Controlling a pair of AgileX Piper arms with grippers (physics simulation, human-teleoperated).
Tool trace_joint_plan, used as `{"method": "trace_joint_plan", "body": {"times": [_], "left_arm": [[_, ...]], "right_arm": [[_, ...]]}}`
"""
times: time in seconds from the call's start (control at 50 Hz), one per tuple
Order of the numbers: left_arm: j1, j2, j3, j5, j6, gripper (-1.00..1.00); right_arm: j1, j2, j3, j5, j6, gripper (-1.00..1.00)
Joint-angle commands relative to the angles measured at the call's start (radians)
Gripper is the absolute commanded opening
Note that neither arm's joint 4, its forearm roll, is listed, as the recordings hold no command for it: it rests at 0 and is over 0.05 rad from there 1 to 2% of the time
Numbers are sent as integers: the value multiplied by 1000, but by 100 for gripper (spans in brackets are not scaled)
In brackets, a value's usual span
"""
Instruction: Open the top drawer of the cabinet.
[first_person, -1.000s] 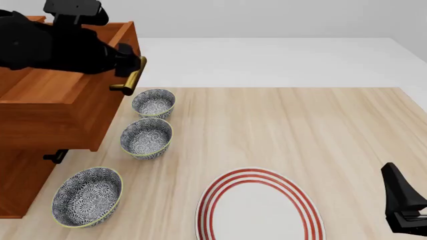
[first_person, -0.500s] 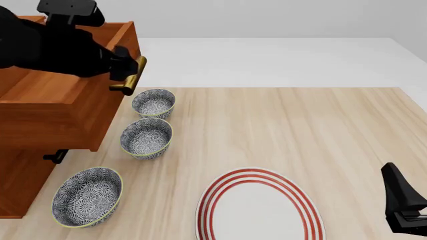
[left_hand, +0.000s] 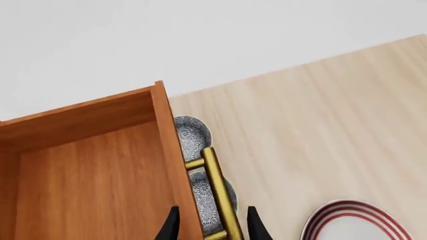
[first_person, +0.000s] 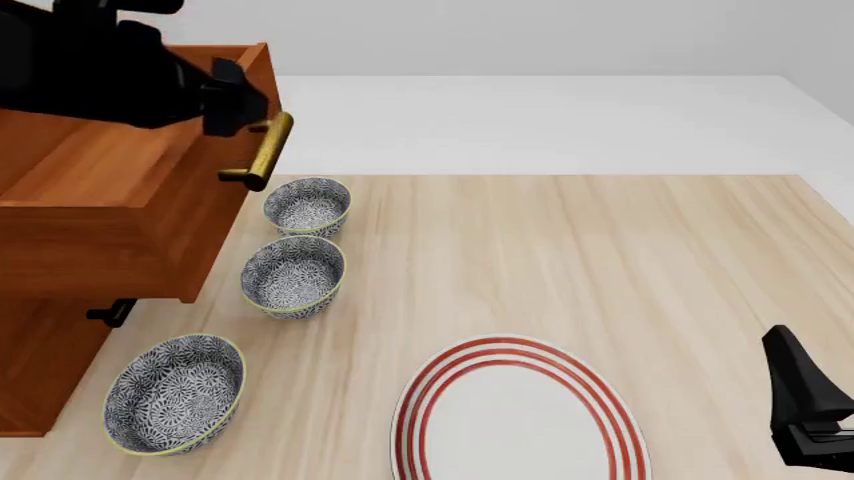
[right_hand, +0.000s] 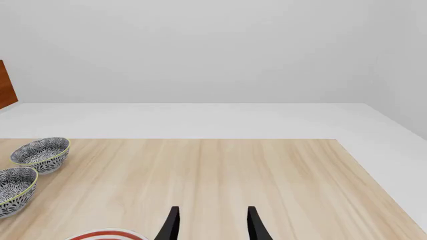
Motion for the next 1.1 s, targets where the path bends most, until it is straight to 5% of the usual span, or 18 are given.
{"method": "trace_joint_plan", "body": {"times": [0.02,1.1], "left_arm": [[-9,-29,-25,16,15,100],[-106,-195,-60,98,38,100]], "right_arm": [[0,0,0,0,0,100],[0,0,0,0,0,100]]}}
